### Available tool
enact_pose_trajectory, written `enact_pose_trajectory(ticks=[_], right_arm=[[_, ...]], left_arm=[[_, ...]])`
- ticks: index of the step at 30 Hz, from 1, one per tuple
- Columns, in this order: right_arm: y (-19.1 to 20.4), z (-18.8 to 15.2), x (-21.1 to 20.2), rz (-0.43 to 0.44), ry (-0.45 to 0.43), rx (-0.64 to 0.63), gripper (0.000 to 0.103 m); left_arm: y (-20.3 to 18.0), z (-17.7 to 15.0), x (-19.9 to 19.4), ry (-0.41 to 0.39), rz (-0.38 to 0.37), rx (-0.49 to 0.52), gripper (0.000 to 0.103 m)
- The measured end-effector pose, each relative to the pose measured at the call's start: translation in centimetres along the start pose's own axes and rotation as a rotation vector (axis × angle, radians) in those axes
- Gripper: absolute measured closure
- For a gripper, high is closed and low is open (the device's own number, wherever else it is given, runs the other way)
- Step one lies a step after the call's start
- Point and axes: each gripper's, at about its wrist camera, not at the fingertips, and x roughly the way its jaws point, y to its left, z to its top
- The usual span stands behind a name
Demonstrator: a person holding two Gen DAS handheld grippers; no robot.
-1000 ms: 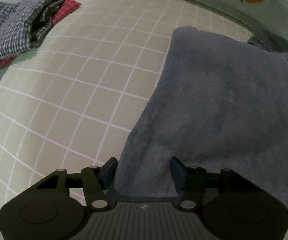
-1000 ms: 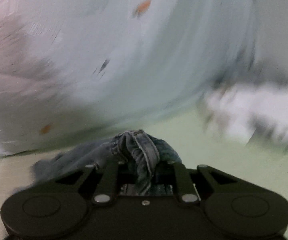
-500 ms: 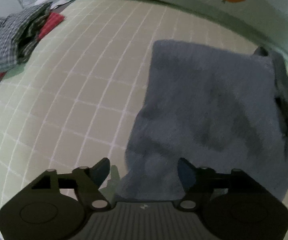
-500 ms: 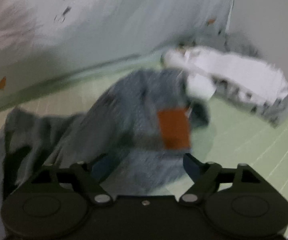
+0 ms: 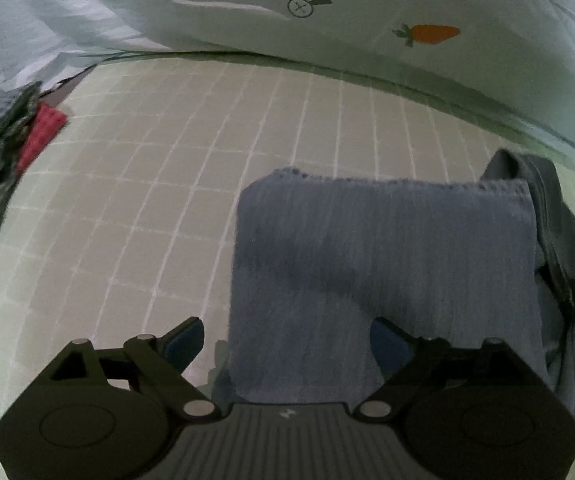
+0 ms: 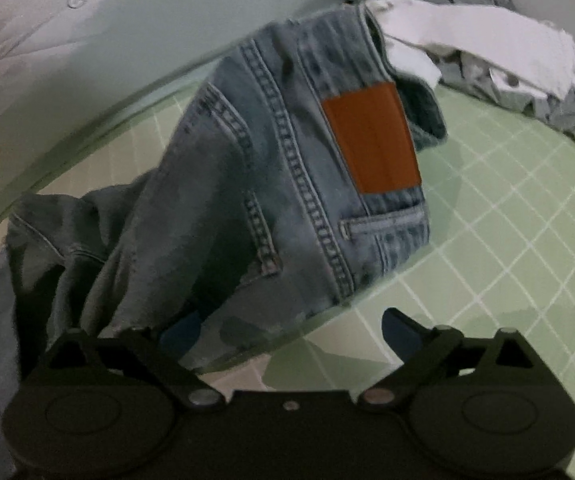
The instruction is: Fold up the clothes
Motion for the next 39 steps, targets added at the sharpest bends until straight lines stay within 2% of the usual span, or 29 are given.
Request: enact_pose_trajectory(ticks=[13, 16, 18, 19, 21, 23, 28, 29, 30, 34, 36, 39], right_arm=[[3.2, -0.4, 1.4, -0.051, 0.042, -0.064, 0.004], [4.2, -0.5, 1.6, -0.057, 0.052, -0.082, 0.004], [4.8, -0.5, 1.5, -0.072, 0.042, -0.095, 0.004], [5.0, -0.5, 1.5, -0.077, 0.037, -0.107, 0.004], [5.5, -0.4, 1.2, -0.091, 0.021, -0.135, 0.004], [5.9, -0.3, 1.0, -0.102, 0.01, -0.158, 0.004], [6.1, -0.2, 0.0, -0.109, -0.016, -0.169, 0.004], [6.1, -0.2, -0.2, -0.108, -0.022, -0.168, 0.004], [6.0, -0.2, -0.4, -0.108, -0.029, -0.168, 0.004], [5.5, -0.5, -1.1, -0.109, -0.047, -0.16, 0.004], [5.1, -0.9, -1.1, -0.105, -0.042, -0.144, 0.004], [4.3, -1.4, -0.9, -0.084, -0.024, -0.1, 0.004]], left_arm=[[0.4, 1.9, 2.2, 0.011, -0.075, -0.005, 0.013], [0.6, 2.0, 2.5, 0.018, -0.118, -0.021, 0.027], [0.8, 2.0, 2.6, 0.023, -0.15, -0.04, 0.046], [0.8, 2.0, 2.5, 0.022, -0.162, -0.046, 0.05], [0.7, 1.7, 2.3, 0.014, -0.171, -0.05, 0.068], [0.8, 1.6, 1.9, 0.001, -0.173, -0.061, 0.081], [2.7, 1.1, 0.3, -0.036, -0.214, -0.129, 0.087], [3.1, 0.9, -0.4, -0.05, -0.208, -0.145, 0.09], [3.7, 0.7, -1.2, -0.073, -0.171, -0.153, 0.093], [6.7, -0.2, -4.9, -0.18, 0.018, -0.185, 0.094], [9.1, -0.5, -6.2, -0.195, 0.099, -0.232, 0.094], [12.6, -1.9, -7.8, -0.214, 0.298, -0.303, 0.094]])
